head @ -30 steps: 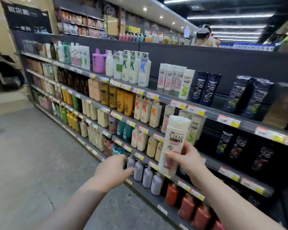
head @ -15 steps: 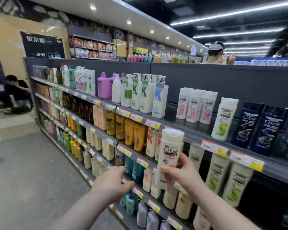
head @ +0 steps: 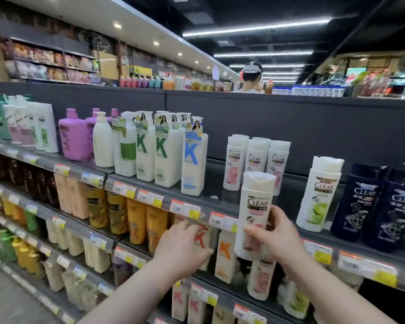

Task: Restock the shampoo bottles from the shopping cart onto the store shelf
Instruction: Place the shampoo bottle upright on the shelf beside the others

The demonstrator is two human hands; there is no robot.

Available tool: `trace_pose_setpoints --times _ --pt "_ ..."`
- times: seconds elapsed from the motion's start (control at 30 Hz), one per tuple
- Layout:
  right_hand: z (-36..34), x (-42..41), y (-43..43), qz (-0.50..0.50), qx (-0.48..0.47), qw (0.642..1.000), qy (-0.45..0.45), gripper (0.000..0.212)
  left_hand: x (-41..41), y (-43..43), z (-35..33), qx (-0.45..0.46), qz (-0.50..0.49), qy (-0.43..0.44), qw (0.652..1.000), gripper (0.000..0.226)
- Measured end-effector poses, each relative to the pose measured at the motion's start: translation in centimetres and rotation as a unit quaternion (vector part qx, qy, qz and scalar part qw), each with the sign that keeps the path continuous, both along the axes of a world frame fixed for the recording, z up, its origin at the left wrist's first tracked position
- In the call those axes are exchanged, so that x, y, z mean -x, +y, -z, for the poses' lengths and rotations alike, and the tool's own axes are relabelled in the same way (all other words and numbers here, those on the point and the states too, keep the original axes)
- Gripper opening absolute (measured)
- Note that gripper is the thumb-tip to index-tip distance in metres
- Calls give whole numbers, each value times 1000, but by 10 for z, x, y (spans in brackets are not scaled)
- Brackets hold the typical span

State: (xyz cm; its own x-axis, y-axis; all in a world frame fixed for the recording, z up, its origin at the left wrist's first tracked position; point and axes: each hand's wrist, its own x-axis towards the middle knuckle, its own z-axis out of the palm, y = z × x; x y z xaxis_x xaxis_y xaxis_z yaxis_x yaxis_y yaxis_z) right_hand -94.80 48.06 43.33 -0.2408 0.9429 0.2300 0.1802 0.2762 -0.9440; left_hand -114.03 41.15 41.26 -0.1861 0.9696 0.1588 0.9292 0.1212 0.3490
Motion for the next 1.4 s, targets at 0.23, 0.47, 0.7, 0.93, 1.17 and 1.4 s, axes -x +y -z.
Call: trace_pose_setpoints --times 0.23,0.47,0.7,0.93,1.17,1.4 --pt "-22 12 57 133 -22 991 20 40 27 91 -23 -13 119 4 993 68" --pt "-33 15 99 241 -5 970 21 41 21 146 -22 11 212 34 977 71" --pt "-31 17 144 258 8 966 8 42 19 174 -18 53 235 33 970 73" --pt "-16 15 159 268 9 962 -55 65 23 182 -13 54 246 7 968 69" --pt "0 14 160 305 21 940 -152 54 21 183 -13 50 248 2 967 70" --pt "-2 11 169 296 44 943 -147 60 21 182 -12 53 243 0 969 71"
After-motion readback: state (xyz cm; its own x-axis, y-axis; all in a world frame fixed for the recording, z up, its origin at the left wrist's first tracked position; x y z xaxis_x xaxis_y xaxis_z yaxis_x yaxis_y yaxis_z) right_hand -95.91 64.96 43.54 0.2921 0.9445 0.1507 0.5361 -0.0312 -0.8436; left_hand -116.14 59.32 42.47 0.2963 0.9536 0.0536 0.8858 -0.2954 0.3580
